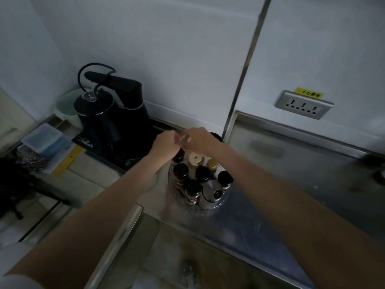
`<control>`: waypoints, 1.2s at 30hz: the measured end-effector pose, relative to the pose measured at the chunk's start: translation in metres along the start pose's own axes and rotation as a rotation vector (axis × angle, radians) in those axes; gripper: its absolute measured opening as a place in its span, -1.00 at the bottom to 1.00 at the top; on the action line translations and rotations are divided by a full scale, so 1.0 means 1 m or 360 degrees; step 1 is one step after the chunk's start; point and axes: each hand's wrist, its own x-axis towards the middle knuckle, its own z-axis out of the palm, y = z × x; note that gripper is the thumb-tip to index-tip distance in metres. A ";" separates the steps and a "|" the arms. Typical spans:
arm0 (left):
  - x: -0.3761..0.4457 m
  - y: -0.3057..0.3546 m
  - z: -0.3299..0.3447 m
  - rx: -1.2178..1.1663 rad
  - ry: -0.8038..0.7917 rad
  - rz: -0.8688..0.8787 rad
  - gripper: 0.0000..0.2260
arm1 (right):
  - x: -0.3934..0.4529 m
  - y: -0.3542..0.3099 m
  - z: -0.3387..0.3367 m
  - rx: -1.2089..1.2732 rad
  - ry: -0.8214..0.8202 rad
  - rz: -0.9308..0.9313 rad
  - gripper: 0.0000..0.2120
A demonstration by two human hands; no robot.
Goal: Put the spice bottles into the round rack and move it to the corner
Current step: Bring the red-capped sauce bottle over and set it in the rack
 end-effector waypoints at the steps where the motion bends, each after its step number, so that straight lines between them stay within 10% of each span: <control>1: 0.002 0.014 0.001 -0.0018 0.0027 0.0066 -0.79 | -0.005 0.006 -0.008 0.0057 0.0088 0.0050 -0.68; 9: -0.012 0.154 0.085 -0.0088 -0.0139 0.0760 -0.72 | -0.106 0.134 -0.062 0.0237 0.0596 0.0751 -0.72; 19: -0.069 0.287 0.259 0.0140 -0.1020 0.0963 -0.45 | -0.277 0.329 -0.058 0.0325 0.0452 0.1426 -0.60; 36: -0.060 0.334 0.331 0.0178 -0.0761 0.0624 -0.39 | -0.285 0.494 -0.132 -0.0119 0.0577 0.1510 -0.46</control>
